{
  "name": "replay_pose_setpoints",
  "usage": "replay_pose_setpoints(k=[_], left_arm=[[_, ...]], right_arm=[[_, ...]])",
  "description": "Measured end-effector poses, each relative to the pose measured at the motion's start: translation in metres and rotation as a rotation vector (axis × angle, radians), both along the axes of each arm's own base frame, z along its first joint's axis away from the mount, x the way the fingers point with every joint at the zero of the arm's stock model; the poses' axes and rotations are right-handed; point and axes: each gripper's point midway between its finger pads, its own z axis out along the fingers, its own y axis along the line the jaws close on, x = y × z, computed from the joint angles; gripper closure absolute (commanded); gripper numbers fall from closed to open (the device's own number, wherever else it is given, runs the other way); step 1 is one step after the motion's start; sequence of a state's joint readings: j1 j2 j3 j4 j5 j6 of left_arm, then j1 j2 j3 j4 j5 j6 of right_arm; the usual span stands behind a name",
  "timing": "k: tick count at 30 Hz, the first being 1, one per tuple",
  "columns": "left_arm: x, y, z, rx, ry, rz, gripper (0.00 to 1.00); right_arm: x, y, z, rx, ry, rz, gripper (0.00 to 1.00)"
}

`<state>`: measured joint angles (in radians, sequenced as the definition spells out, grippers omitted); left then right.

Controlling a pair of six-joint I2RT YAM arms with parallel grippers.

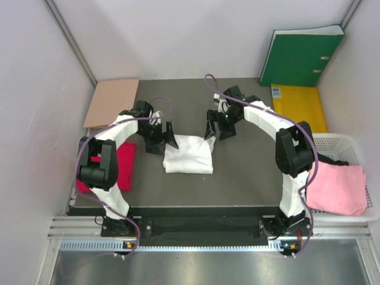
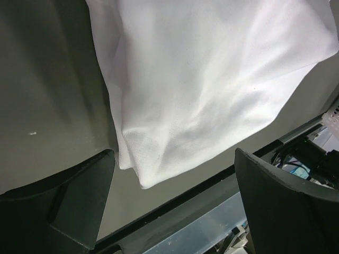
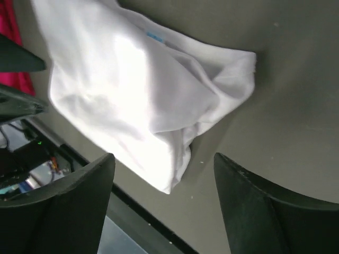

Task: Fold and stack the t-shirts
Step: Put the neatly folded tshirt into the corner of the board with the left arm

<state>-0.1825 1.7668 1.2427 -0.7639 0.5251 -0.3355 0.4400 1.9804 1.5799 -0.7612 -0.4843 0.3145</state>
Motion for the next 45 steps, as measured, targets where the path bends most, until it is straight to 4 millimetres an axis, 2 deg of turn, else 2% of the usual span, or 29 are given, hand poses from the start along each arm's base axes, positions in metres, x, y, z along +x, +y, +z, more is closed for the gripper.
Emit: replay_pose_setpoints(k=[1, 7, 13, 17, 22, 25, 28, 32, 36, 40, 45], left_arm=[[0.0, 0.0, 0.001, 0.0, -0.003, -0.001, 0.01], [0.015, 0.0, 0.012, 0.011, -0.055, 0.004, 0.01], [0.032, 0.001, 0.018, 0.026, -0.095, 0.013, 0.01], [0.036, 0.002, 0.008, 0.036, -0.07, 0.017, 0.01], [0.034, 0.009, -0.008, 0.081, -0.03, 0.027, 0.01], [0.038, 0.018, -0.005, 0.127, -0.037, 0.035, 0.01], [0.046, 0.028, 0.001, 0.174, -0.065, 0.046, 0.01], [0.05, 0.042, 0.003, 0.222, -0.079, 0.063, 0.01], [0.05, 0.045, 0.002, 0.221, -0.085, 0.072, 0.01], [0.037, 0.038, -0.003, 0.175, -0.063, 0.08, 0.01], [0.021, 0.02, -0.023, 0.056, 0.006, 0.09, 0.01]], right_arm=[[0.002, 0.003, 0.006, 0.016, -0.013, 0.011, 1.0], [0.003, 0.023, 0.033, 0.145, -0.021, 0.063, 1.0], [0.0, 0.038, 0.045, 0.243, 0.014, 0.115, 1.0], [-0.005, 0.042, 0.028, 0.261, 0.083, 0.133, 1.0], [-0.007, 0.036, -0.017, 0.196, 0.175, 0.119, 1.0], [-0.002, 0.027, -0.041, 0.125, 0.186, 0.085, 1.0], [0.006, 0.018, -0.055, 0.069, 0.175, 0.051, 1.0], [0.02, 0.013, -0.062, 0.04, 0.148, 0.019, 1.0], [0.033, 0.017, -0.063, 0.044, 0.108, 0.003, 1.0], [0.042, 0.019, -0.062, 0.046, 0.072, -0.011, 1.0], [0.047, 0.021, -0.065, 0.056, 0.052, -0.024, 1.0]])
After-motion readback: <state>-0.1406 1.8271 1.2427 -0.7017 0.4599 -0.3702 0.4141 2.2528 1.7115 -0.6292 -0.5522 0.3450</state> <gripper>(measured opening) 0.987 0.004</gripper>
